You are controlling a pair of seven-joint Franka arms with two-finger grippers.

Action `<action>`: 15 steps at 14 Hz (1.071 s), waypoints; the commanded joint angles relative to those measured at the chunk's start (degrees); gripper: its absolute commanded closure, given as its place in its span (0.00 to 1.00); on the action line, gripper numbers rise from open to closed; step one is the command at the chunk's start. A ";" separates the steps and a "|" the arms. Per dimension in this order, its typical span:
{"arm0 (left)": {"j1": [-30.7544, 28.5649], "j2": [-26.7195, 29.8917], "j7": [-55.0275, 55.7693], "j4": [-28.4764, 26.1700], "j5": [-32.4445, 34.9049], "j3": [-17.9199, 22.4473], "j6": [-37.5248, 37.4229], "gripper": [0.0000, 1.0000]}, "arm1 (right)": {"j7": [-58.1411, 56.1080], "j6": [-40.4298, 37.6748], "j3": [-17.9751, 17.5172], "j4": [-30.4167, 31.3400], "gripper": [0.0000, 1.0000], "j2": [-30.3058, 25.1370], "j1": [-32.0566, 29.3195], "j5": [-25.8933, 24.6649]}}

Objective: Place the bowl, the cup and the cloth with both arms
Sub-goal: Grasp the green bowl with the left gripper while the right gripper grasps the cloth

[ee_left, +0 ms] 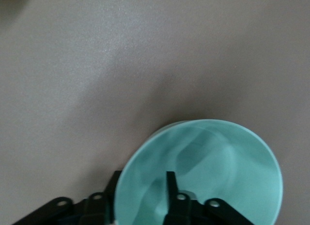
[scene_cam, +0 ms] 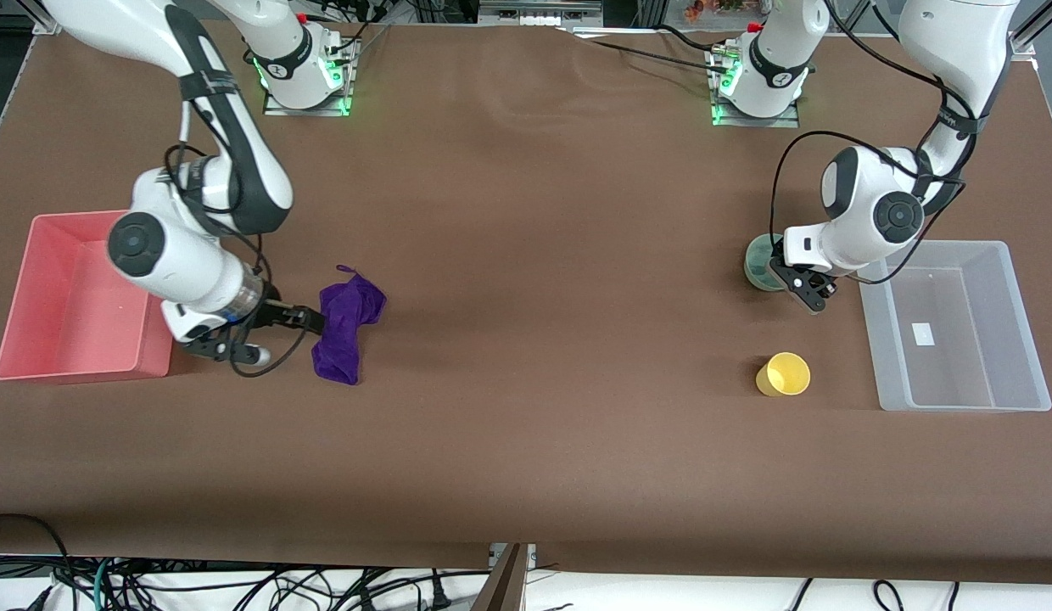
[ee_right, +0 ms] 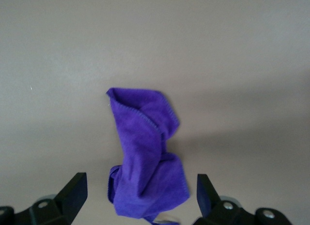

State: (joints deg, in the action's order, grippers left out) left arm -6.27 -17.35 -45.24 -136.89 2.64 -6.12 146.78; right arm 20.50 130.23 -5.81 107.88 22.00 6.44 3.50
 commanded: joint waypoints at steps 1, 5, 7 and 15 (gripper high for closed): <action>-0.05 1.27 -2.47 -0.57 1.14 -0.12 0.43 1.00 | 1.73 1.35 -0.69 1.46 0.00 0.58 -0.12 -0.42; -1.64 5.47 -8.45 1.53 1.14 -0.03 -4.28 1.00 | 1.30 0.82 -1.75 2.69 0.00 2.60 -0.03 -0.34; -1.90 7.41 -8.99 7.65 1.14 0.41 -14.54 1.00 | 0.77 1.26 -1.75 2.60 0.00 4.02 0.15 -0.42; -14.01 0.58 -18.64 34.21 9.83 0.59 -37.36 1.00 | 1.38 6.01 -1.75 2.60 1.00 8.50 1.37 -0.16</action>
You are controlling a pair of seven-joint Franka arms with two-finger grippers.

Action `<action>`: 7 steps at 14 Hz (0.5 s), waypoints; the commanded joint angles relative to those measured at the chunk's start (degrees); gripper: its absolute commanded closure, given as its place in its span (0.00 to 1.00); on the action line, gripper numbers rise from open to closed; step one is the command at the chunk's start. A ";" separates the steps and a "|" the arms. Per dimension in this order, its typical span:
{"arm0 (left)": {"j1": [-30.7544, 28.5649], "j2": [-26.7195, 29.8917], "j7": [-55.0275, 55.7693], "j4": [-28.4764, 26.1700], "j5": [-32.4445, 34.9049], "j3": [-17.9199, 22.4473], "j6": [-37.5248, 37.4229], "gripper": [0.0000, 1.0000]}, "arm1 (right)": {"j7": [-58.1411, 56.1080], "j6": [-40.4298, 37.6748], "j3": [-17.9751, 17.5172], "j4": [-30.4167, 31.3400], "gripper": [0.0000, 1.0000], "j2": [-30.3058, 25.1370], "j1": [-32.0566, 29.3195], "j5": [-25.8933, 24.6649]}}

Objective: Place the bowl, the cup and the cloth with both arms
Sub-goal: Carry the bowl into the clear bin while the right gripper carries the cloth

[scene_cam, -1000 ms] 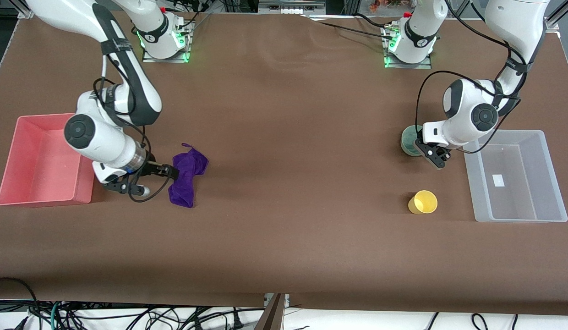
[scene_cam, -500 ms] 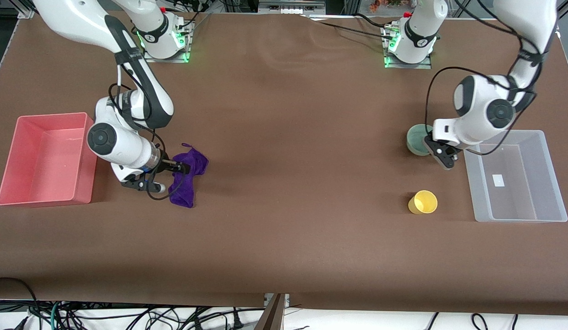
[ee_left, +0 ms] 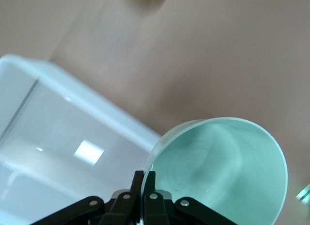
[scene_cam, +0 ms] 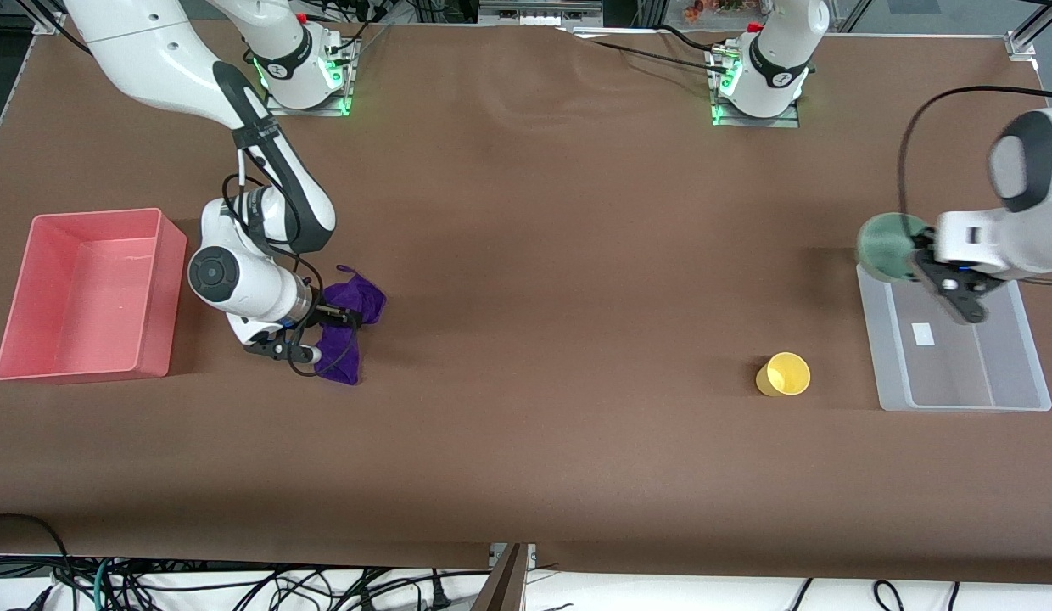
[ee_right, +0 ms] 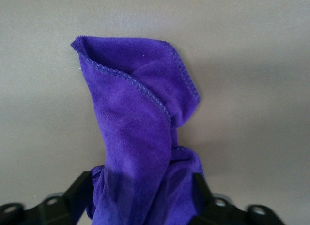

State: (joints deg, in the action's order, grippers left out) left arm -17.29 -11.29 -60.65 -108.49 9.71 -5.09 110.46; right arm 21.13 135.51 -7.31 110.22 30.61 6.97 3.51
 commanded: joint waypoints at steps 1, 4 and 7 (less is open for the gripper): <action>-4.41 -8.19 -4.38 8.27 3.73 -0.44 -0.60 1.00 | 0.66 0.72 -0.25 0.26 1.00 -0.11 1.11 -0.17; -8.54 -14.80 -5.27 10.76 4.18 -0.44 1.32 1.00 | -0.74 0.46 -0.25 -0.53 1.00 -0.54 1.11 -0.34; -11.70 -19.98 -8.34 9.97 4.18 -0.44 7.38 1.00 | -3.10 -4.44 -0.16 -2.19 1.00 -3.87 0.41 -0.52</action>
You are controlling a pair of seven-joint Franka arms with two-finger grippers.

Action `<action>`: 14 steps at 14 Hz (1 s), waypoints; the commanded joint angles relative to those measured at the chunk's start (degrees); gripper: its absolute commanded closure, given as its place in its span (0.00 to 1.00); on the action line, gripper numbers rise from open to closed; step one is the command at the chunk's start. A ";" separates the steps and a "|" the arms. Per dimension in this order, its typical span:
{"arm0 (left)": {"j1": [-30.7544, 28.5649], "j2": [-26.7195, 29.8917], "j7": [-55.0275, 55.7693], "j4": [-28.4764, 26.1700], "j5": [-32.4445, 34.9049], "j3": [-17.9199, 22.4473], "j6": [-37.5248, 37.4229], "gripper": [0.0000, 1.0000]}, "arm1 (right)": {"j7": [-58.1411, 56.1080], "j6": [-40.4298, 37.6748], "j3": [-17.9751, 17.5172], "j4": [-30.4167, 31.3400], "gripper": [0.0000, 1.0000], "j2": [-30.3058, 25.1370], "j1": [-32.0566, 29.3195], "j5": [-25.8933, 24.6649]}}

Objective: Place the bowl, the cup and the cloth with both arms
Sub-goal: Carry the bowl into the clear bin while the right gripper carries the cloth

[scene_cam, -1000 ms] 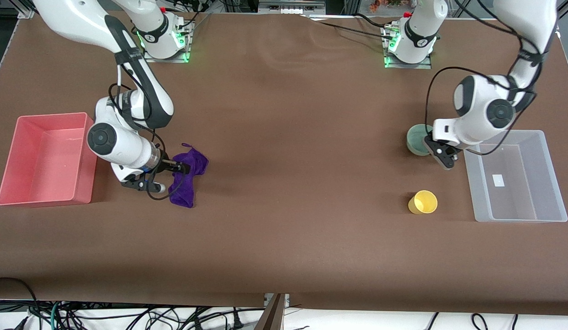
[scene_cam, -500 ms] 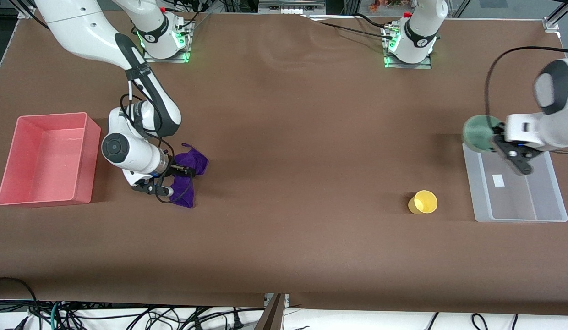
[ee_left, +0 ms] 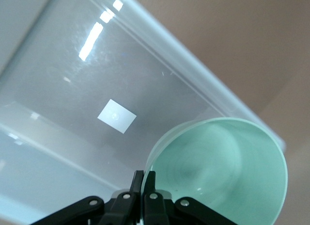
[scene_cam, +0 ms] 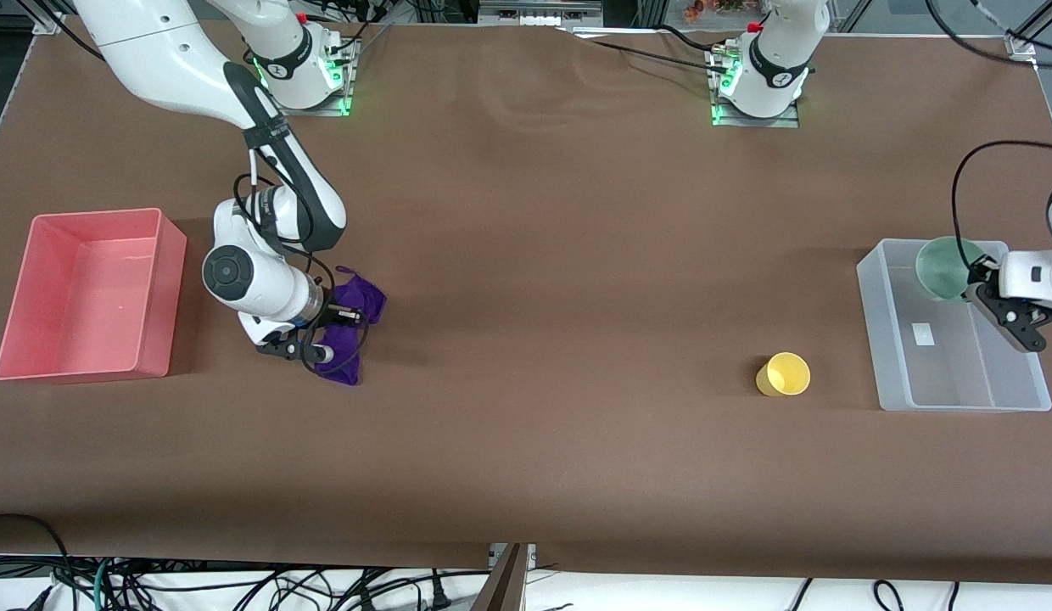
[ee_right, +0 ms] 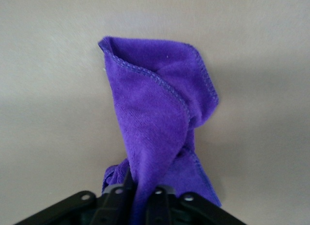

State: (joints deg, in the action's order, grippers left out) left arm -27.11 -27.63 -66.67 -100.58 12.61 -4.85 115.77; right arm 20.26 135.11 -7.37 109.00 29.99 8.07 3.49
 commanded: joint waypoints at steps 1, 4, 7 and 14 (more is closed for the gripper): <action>-2.59 -5.14 -2.76 2.06 1.28 -0.77 4.53 1.00 | -4.77 -8.16 0.07 -2.72 1.00 -4.66 -1.56 -0.59; -4.27 -7.79 -3.11 1.97 1.02 -0.86 6.40 1.00 | -14.86 -26.86 3.48 -10.01 1.00 -8.44 -3.41 -0.76; -3.74 -7.53 -3.20 2.76 0.75 -1.21 6.49 0.00 | -29.09 -35.43 11.21 -11.53 1.00 -12.31 -3.50 -2.94; -3.74 2.40 7.21 7.49 -0.82 -10.34 -6.50 0.00 | -54.95 -41.07 25.03 -11.62 1.00 -15.22 -6.11 -8.22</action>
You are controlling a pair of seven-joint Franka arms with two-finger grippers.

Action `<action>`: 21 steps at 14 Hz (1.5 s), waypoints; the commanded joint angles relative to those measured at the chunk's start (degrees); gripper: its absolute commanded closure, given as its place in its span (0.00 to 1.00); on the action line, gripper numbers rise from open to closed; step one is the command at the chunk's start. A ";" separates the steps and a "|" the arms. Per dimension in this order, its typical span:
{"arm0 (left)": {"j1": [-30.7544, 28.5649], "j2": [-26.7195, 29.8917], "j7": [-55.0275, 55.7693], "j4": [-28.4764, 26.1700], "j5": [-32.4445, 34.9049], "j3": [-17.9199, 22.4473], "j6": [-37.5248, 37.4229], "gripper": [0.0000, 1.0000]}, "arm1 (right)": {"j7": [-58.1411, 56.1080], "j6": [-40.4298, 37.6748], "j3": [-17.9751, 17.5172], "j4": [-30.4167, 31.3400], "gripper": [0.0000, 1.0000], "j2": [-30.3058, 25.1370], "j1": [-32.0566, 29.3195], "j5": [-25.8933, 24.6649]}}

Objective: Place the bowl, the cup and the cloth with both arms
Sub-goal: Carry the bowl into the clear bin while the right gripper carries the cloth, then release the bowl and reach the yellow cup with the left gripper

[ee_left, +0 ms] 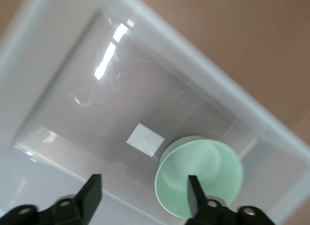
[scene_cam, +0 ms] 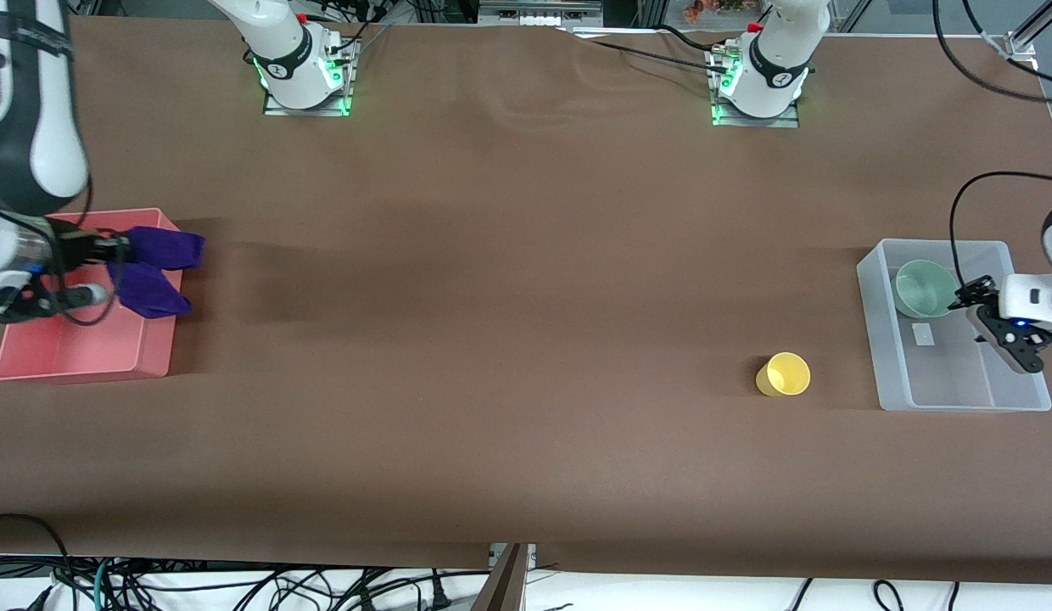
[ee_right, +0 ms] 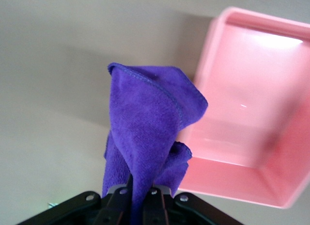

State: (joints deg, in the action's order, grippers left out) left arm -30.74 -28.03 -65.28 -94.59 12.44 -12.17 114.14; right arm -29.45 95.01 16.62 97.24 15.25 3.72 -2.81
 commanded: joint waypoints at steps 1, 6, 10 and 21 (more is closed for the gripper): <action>-0.11 2.72 11.52 2.73 -1.62 -5.03 -6.64 0.00 | -7.44 -0.45 1.05 0.23 1.00 -0.40 -3.79 -2.63; 7.42 -2.62 41.32 5.80 -7.43 -7.16 -5.43 0.00 | -12.91 5.61 1.22 2.25 1.00 3.11 -8.55 -4.22; 13.86 -7.73 55.42 6.97 -6.29 -6.64 5.54 0.00 | -13.00 11.76 1.22 2.95 1.00 10.23 -11.02 -3.70; 13.95 -14.51 59.83 6.61 -6.29 -6.64 9.96 1.00 | -12.74 26.44 1.22 8.23 1.00 19.02 -11.11 0.52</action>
State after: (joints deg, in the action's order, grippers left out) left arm -17.04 -42.07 -6.33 -89.54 5.94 -18.66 124.76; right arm -41.58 119.30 18.22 104.91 33.31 -6.93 -3.84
